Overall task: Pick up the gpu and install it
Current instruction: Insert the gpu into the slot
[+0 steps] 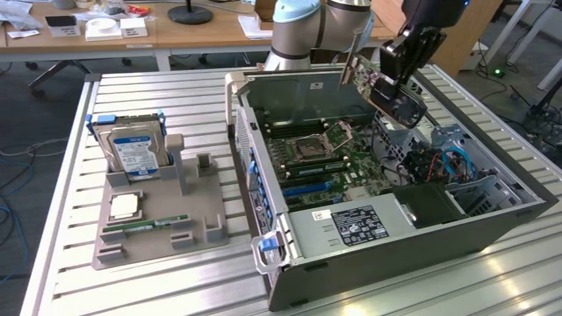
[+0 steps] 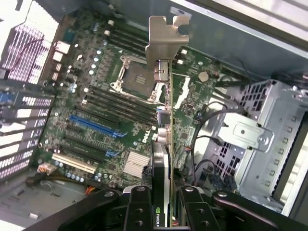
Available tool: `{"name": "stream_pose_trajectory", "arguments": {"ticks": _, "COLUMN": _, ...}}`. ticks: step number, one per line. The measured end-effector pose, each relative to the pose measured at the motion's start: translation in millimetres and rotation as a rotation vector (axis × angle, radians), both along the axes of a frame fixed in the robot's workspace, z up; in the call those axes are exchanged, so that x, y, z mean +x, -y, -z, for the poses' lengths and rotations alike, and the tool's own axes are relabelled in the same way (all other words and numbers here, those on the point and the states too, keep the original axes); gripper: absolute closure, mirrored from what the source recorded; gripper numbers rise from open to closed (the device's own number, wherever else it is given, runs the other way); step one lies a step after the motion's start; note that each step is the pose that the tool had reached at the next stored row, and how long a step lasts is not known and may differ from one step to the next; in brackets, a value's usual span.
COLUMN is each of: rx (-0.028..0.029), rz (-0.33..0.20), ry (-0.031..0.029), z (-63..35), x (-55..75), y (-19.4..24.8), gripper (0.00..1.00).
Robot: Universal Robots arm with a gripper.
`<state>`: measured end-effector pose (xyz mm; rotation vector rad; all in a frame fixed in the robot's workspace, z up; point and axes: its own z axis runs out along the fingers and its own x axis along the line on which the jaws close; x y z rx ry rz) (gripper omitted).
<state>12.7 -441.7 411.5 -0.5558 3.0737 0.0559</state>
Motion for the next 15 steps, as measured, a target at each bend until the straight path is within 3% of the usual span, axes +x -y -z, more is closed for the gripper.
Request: {"name": "stream_pose_trajectory", "arguments": {"ticks": 15, "rx": 0.0001, "rz": -0.266, "ry": 0.0, "z": 0.6, "x": 0.0, "y": 0.0, "gripper": 0.73}}
